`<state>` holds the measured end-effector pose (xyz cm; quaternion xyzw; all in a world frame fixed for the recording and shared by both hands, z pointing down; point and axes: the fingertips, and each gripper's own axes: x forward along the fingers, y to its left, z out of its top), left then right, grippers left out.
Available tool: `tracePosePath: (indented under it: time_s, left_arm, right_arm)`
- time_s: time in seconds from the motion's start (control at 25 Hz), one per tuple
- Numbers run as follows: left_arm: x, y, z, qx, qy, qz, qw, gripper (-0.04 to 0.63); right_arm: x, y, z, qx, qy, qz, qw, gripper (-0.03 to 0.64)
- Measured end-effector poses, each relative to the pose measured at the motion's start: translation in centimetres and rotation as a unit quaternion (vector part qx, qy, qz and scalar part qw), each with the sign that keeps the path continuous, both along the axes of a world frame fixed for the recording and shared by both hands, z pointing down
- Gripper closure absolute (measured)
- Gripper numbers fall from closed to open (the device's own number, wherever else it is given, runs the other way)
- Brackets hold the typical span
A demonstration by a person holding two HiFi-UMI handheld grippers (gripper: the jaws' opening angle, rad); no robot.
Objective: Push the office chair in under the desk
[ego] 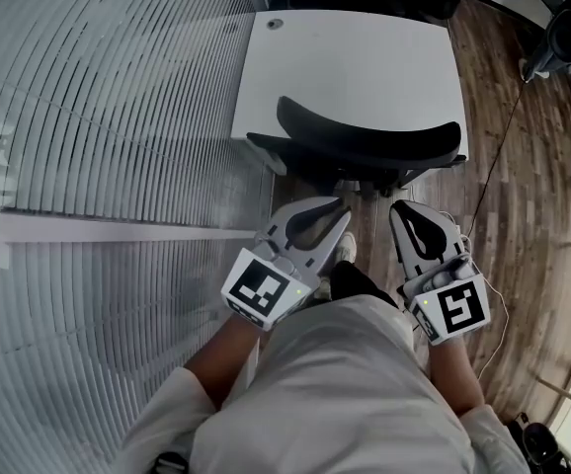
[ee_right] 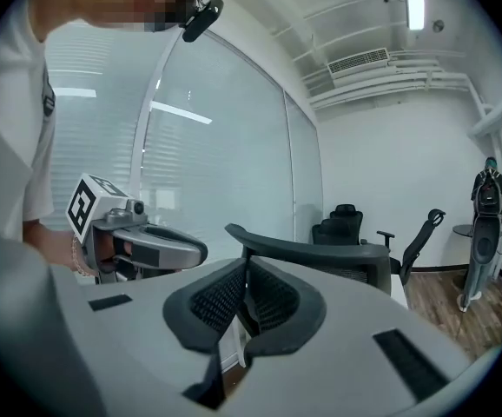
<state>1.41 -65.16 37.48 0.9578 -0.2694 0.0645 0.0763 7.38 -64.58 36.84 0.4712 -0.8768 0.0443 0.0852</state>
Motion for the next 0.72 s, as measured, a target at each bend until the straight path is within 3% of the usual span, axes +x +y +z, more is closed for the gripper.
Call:
tracePosePath:
  time_s: [0.4, 0.72]
  left_arm:
    - [0.7, 1.1, -2.0, 0.011, 0.003, -0.007, 0.9999, 0.529]
    - [-1.3, 0.4, -1.9, 0.021, 0.006, -0.012, 0.9997, 0.529]
  right_arm:
    - [-0.8, 0.9, -3.2, 0.017, -0.012, 0.001, 1.0, 0.586]
    - [-2.3, 0.5, -2.2, 0.016, 0.005, -0.003, 1.0, 0.586]
